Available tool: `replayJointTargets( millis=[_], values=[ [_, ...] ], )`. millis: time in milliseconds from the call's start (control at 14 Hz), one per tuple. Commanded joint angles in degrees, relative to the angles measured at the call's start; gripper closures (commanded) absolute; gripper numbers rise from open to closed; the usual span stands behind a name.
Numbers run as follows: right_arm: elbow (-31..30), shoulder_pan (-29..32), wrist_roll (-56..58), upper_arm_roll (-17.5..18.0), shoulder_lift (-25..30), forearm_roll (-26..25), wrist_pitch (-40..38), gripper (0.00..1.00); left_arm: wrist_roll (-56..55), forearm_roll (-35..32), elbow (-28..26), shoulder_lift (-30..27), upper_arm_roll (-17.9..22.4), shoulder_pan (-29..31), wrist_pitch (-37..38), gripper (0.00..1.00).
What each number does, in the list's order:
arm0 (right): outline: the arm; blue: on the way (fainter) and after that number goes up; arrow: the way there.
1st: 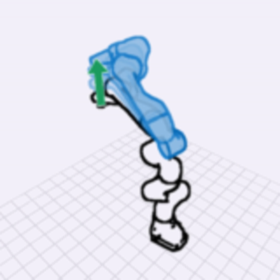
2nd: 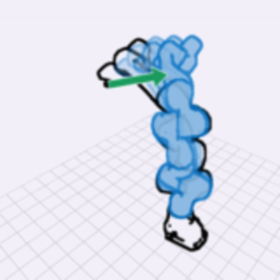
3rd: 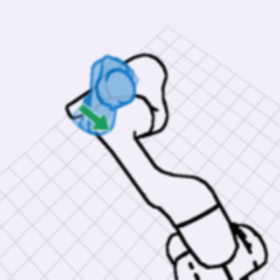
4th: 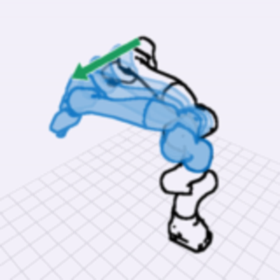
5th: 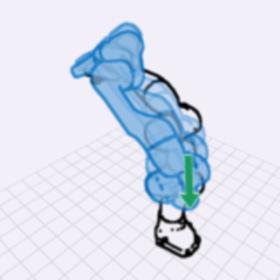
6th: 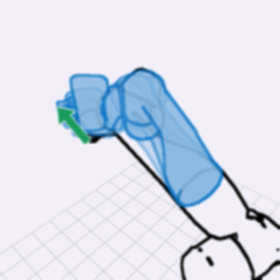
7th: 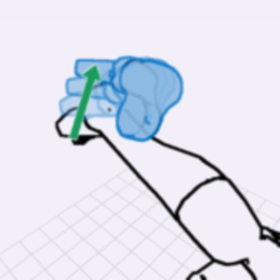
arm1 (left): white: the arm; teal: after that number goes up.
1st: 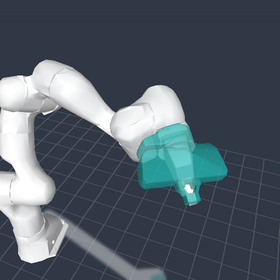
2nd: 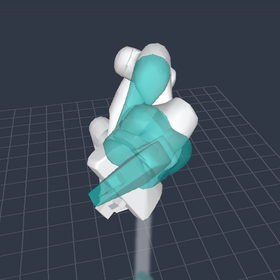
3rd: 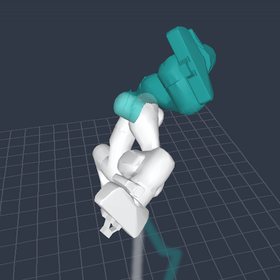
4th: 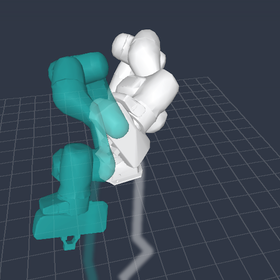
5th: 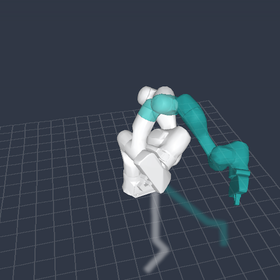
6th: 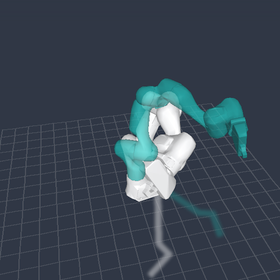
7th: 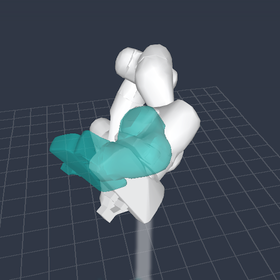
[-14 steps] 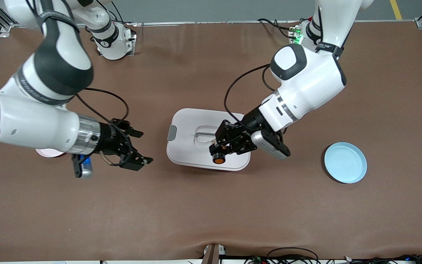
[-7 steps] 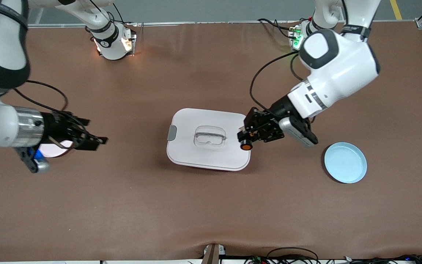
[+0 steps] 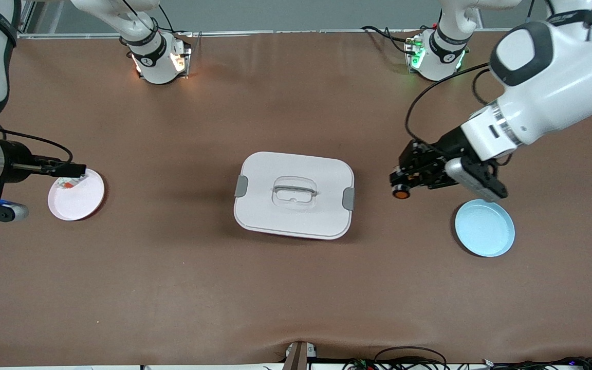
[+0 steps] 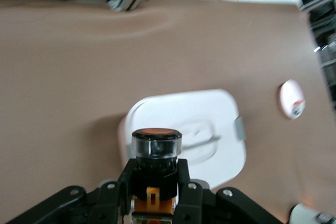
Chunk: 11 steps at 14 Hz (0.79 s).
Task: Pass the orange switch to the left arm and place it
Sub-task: 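Carry the switch with the left gripper over the light-blue plate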
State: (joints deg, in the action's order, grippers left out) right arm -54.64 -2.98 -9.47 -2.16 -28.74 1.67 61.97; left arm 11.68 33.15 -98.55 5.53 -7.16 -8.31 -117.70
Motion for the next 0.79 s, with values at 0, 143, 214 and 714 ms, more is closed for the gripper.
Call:
replayJointTargets(
  millis=[0, 143, 214, 714],
  values=[
    [-0.4, 1.8, 5.2, 0.6, 0.5, -2.0, -1.3, 0.00, -0.3, -4.6, -0.8, -3.3, -0.1, 3.6, 6.1, 1.00],
    [-0.6, 1.8, 5.5, 0.7, 0.5, -2.3, -1.7, 0.00, -0.3, -8.8, 1.5, -3.2, -0.1, 5.9, 9.7, 1.00],
    [-0.7, 1.7, 5.5, 0.8, 0.5, -2.2, -1.7, 0.00, -0.2, -11.9, 2.1, -3.3, 0.0, 6.1, 10.6, 1.00],
    [-1.0, 3.1, 6.8, 0.8, 0.7, -1.8, -1.9, 0.00, 0.6, -30.0, 9.5, -3.4, 0.3, 9.9, 20.6, 1.00]
  ],
)
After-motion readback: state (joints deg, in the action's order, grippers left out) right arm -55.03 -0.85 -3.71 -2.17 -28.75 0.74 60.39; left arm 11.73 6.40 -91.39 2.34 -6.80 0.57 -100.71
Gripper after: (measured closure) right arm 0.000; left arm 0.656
